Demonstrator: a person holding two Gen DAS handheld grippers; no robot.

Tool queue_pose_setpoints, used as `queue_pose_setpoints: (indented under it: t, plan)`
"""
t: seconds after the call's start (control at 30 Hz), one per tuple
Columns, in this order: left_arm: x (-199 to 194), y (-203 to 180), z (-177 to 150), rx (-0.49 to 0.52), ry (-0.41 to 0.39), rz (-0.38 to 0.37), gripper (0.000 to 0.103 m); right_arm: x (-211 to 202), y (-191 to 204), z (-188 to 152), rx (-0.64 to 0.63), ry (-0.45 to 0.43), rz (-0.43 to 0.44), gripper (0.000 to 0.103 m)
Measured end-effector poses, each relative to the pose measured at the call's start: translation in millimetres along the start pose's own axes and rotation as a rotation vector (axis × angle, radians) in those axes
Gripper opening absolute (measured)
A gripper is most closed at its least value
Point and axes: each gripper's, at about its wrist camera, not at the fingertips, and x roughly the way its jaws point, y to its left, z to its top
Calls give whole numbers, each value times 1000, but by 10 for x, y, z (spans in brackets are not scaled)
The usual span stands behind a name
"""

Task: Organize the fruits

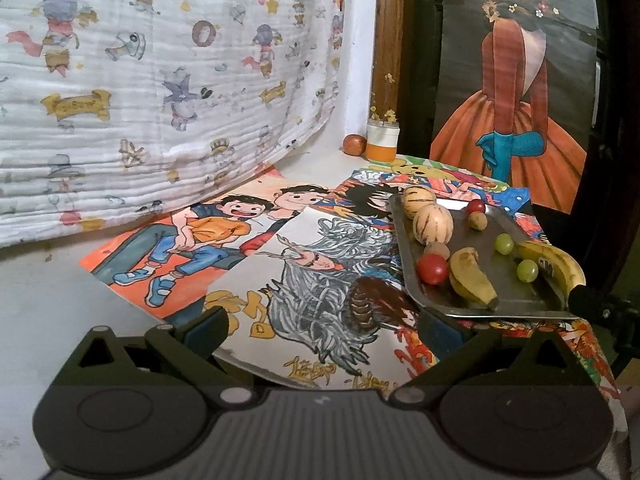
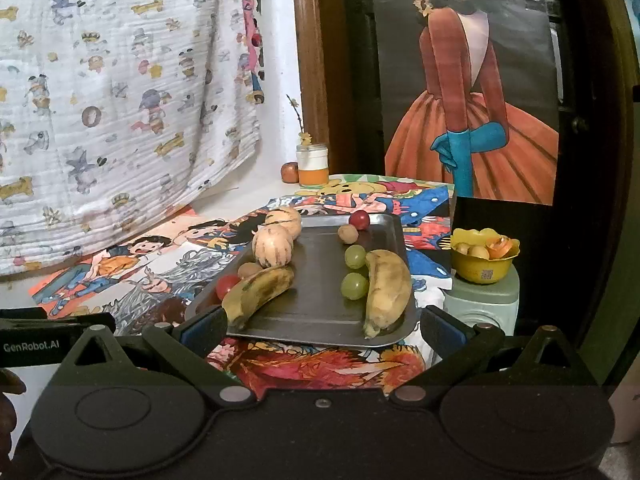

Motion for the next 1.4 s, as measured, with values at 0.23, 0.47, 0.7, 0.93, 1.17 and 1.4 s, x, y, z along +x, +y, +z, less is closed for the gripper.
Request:
queue_pose_setpoints:
  t: [0.23, 0.47, 0.7, 0.93, 1.17, 1.4]
  plan:
    - [-25, 55, -23, -4, 2, 3, 103, -2, 26, -17, -4, 6, 1, 102]
    - [-29, 75, -36, -6, 3, 3, 103, -1, 27, -17, -4, 7, 2, 102]
    - [-32, 82, -38, -7, 4, 4, 103, -1, 28, -17, -4, 8, 2, 102]
    - [-28, 77, -31, -6, 4, 3, 103, 3, 31, -20, -4, 10, 1, 102]
    - [-41, 75, -53, 1, 1, -4, 103, 8, 33, -19, -4, 10, 2, 102]
    - [-37, 57, -54, 3, 6, 0, 103, 9, 34, -23, -4, 12, 2, 102]
